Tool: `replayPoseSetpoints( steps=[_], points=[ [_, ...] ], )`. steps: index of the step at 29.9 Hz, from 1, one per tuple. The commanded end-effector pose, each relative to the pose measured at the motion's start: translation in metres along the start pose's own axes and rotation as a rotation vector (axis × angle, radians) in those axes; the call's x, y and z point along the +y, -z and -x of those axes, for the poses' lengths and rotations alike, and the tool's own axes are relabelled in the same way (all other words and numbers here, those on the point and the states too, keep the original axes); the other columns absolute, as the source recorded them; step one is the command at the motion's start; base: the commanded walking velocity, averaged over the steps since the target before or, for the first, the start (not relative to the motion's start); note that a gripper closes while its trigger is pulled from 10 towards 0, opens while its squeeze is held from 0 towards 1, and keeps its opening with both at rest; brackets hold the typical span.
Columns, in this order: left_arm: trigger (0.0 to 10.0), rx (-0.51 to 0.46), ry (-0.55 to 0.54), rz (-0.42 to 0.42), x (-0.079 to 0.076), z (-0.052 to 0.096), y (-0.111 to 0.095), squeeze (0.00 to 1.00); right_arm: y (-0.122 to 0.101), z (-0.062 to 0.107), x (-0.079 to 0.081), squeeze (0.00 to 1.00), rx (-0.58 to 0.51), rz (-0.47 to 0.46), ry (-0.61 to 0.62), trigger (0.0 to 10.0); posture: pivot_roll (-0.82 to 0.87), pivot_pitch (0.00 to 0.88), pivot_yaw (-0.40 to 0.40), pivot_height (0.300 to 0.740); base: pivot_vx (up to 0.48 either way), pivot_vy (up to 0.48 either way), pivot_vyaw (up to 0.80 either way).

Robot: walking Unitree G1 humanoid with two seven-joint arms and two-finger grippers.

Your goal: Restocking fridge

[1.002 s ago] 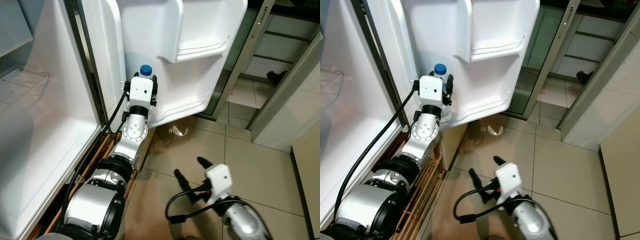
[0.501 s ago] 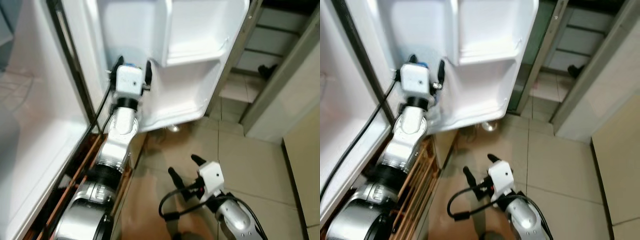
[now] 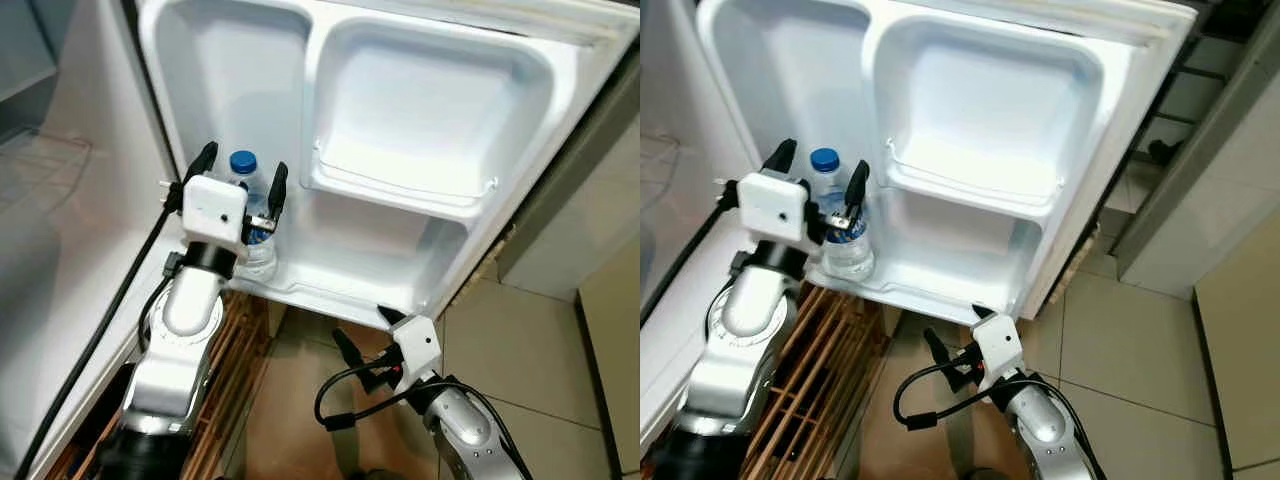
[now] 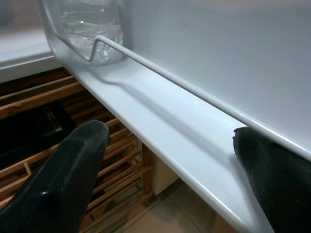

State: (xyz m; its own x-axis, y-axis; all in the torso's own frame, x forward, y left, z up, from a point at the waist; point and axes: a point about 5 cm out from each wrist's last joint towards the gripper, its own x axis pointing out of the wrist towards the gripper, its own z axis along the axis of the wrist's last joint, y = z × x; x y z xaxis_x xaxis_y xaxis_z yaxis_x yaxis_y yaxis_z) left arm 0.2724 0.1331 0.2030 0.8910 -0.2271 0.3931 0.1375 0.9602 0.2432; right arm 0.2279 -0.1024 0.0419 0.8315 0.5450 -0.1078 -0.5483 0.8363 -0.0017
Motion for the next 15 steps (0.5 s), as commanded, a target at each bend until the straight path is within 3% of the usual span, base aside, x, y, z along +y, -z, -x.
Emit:
replayPoseSetpoints(
  steps=[1, 6, 7, 9, 15],
  points=[
    [10.0, -0.008, 0.028, 0.007, -0.002, 0.001, -0.004, 0.0, -0.007, -0.002, -0.004, 0.0, -0.044, 0.009, 0.009, 10.0, -0.04, 0.0, -0.054, 0.74, 0.0, 0.0, 0.0],
    [10.0, -0.006, 0.076, 0.009, 0.004, 0.016, -0.009, 0.0, -0.007, -0.007, -0.006, 0.0, -0.056, 0.014, 0.005, 10.0, -0.02, 0.0, -0.051, 0.74, 0.0, 0.0, 0.0],
    [10.0, 0.029, 0.086, 0.002, 0.009, 0.026, -0.004, 0.0, -0.006, -0.009, -0.007, 0.0, -0.062, 0.014, 0.009, 10.0, -0.02, 0.0, -0.052, 0.74, 0.0, 0.0, 0.0],
    [10.0, 0.047, 0.087, 0.003, 0.01, 0.029, -0.002, 0.0, -0.006, -0.01, -0.008, 0.0, -0.064, 0.013, 0.01, 10.0, -0.02, 0.0, -0.053, 0.74, 0.0, 0.0, 0.0],
    [10.0, 0.207, 0.004, -0.003, 0.019, 0.059, 0.03, 0.0, -0.005, -0.013, -0.013, 0.0, -0.086, -0.005, 0.061, 10.0, -0.01, 0.0, -0.055, 0.74, 0.0, 0.0, 0.0]
  ],
)
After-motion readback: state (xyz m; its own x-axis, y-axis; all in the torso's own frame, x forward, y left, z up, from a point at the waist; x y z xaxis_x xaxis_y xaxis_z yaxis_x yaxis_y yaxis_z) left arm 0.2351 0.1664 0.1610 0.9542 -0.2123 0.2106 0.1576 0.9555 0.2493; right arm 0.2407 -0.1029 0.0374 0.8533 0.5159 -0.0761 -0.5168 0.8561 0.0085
